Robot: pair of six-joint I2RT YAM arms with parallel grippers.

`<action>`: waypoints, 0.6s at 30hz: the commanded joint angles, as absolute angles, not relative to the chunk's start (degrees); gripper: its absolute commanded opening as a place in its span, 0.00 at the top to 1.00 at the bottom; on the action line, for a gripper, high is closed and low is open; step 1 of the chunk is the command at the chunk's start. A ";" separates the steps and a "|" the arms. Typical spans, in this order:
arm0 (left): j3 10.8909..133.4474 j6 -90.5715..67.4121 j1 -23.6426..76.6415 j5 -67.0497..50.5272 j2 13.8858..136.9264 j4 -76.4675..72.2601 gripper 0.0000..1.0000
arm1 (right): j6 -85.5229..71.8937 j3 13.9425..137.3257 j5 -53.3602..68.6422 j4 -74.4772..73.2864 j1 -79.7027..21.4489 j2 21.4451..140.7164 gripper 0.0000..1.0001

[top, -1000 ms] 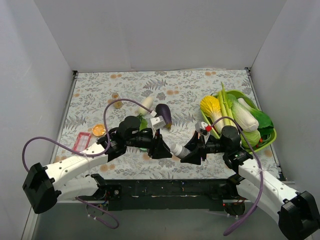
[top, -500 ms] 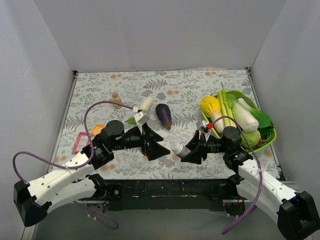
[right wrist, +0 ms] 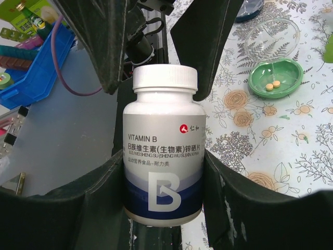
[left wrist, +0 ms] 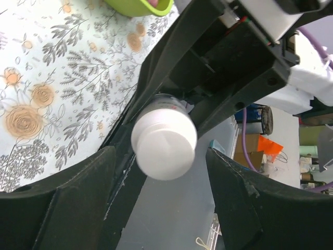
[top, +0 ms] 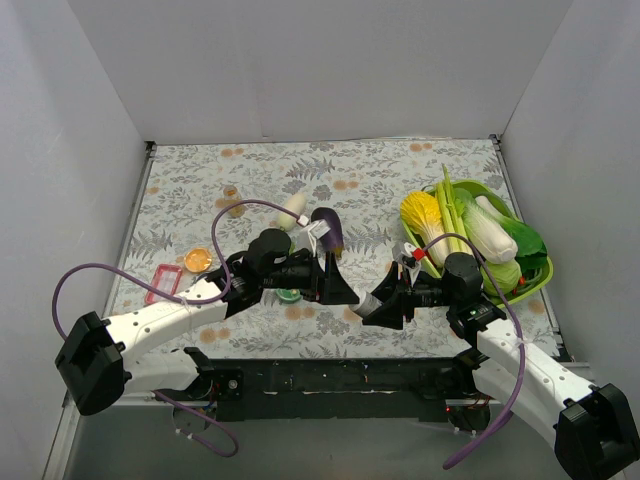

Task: Sort the pills into containers

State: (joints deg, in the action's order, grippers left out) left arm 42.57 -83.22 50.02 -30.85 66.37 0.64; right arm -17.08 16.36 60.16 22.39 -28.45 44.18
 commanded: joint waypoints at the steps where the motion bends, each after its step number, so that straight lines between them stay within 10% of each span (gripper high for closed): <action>1: 44.91 -84.90 49.92 -33.83 66.80 -3.51 0.32 | -15.73 18.55 60.47 22.85 -28.21 43.42 0.99; 11: 44.56 -85.87 49.92 -38.93 69.17 -6.06 0.59 | -15.73 18.55 60.47 22.85 -28.21 43.42 0.99; 14: 44.56 -86.05 49.92 -39.81 69.61 -6.42 0.95 | -15.65 18.46 60.47 22.85 -28.13 43.42 0.99; 18: 44.56 -86.31 49.83 -38.33 68.47 -4.76 1.00 | -15.12 18.37 60.29 22.68 -28.21 43.07 0.88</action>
State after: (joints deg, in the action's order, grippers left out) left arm 43.05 -86.02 49.28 -36.29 69.82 -4.05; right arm -16.12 16.36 60.64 20.53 -28.14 44.01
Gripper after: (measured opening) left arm 0.370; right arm 0.592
